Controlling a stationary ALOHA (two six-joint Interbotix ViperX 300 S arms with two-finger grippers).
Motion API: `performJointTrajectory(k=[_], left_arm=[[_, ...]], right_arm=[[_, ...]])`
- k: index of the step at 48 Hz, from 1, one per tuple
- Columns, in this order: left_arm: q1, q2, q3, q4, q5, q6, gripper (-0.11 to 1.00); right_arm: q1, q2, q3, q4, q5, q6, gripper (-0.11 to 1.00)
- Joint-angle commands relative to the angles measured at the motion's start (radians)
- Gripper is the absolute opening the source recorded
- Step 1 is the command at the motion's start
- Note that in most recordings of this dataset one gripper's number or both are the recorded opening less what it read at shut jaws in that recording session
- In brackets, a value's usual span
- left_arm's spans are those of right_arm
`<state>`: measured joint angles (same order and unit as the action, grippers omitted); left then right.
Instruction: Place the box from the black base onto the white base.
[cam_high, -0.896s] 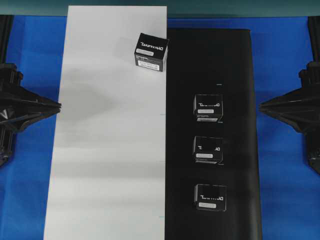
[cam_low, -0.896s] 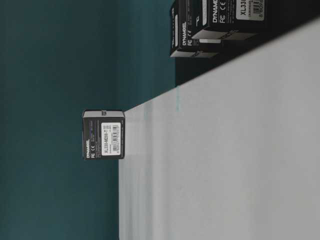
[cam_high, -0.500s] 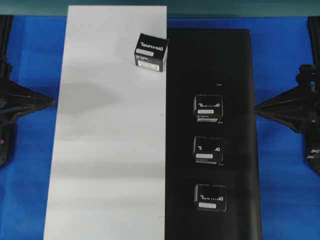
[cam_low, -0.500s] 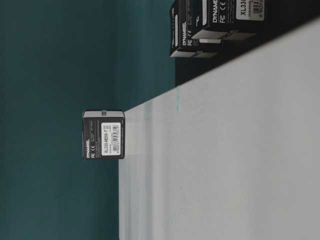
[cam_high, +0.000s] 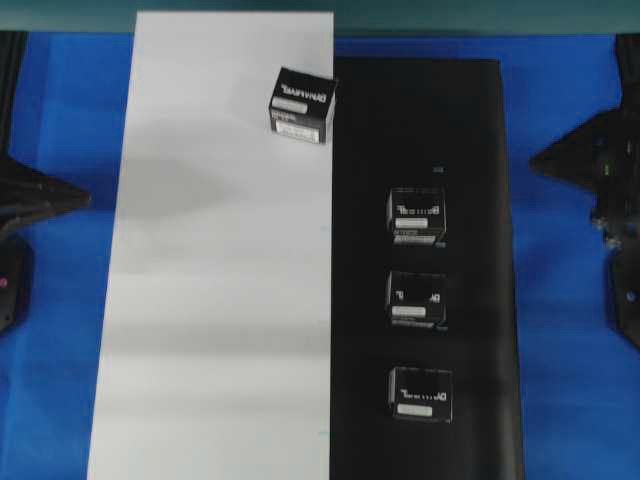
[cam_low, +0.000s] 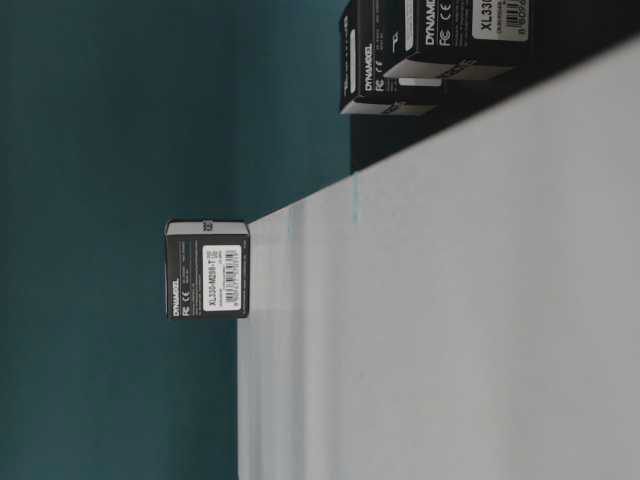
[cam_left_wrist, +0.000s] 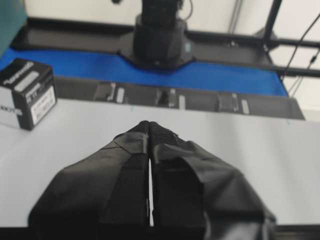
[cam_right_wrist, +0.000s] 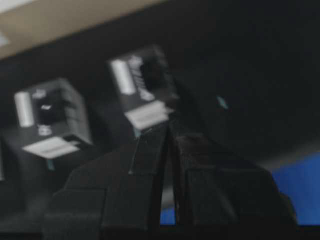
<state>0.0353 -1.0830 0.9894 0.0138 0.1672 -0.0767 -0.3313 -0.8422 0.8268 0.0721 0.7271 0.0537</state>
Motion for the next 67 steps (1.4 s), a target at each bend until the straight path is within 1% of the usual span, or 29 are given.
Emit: performJointTrajectory(k=[1, 7, 10, 16, 20, 25, 30, 32, 34, 36, 38, 44, 55, 67], left_arm=[[0.005, 0.008, -0.037, 0.003, 0.018, -0.002, -0.03], [0.005, 0.015, -0.035, 0.002, 0.023, 0.000, -0.03], [0.005, 0.025, -0.034, 0.003, 0.025, -0.003, -0.03], [0.005, 0.029, -0.034, 0.002, 0.025, -0.002, -0.03], [0.003, 0.028, -0.032, 0.003, 0.026, -0.003, -0.03], [0.005, 0.026, -0.034, 0.003, 0.034, -0.003, -0.03], [0.005, 0.028, -0.034, 0.002, 0.035, -0.003, -0.03], [0.005, 0.028, -0.034, 0.002, 0.035, -0.005, -0.03], [0.005, 0.026, -0.034, 0.003, 0.034, -0.005, -0.03], [0.003, 0.028, -0.034, 0.002, 0.034, -0.005, -0.03], [0.005, 0.029, -0.034, 0.003, 0.034, -0.005, -0.03], [0.003, 0.031, -0.032, 0.002, 0.034, -0.005, -0.03], [0.005, 0.031, -0.032, 0.003, 0.034, -0.005, -0.03], [0.005, 0.037, -0.031, 0.003, 0.034, -0.005, -0.03]], right_arm=[[-0.029, 0.028, -0.026, -0.012, 0.034, -0.002, 0.12], [-0.046, 0.078, -0.029, -0.029, 0.098, -0.012, 0.13], [-0.046, 0.115, -0.037, -0.029, 0.121, -0.034, 0.13], [-0.032, 0.173, -0.057, -0.028, 0.141, -0.103, 0.17], [-0.017, 0.216, -0.069, -0.029, 0.164, -0.149, 0.24], [-0.014, 0.270, -0.084, -0.028, 0.189, -0.183, 0.42], [0.000, 0.314, -0.094, -0.026, 0.192, -0.193, 0.68], [0.015, 0.334, -0.094, -0.026, 0.187, -0.198, 0.81], [0.026, 0.350, -0.092, -0.026, 0.178, -0.201, 0.90], [0.038, 0.364, -0.091, -0.028, 0.164, -0.206, 0.96], [0.044, 0.376, -0.087, -0.026, 0.147, -0.215, 0.99], [0.058, 0.417, -0.091, -0.015, 0.104, -0.230, 1.00], [0.081, 0.503, -0.097, -0.012, 0.081, -0.236, 1.00], [0.086, 0.545, -0.098, -0.012, 0.000, -0.236, 1.00]])
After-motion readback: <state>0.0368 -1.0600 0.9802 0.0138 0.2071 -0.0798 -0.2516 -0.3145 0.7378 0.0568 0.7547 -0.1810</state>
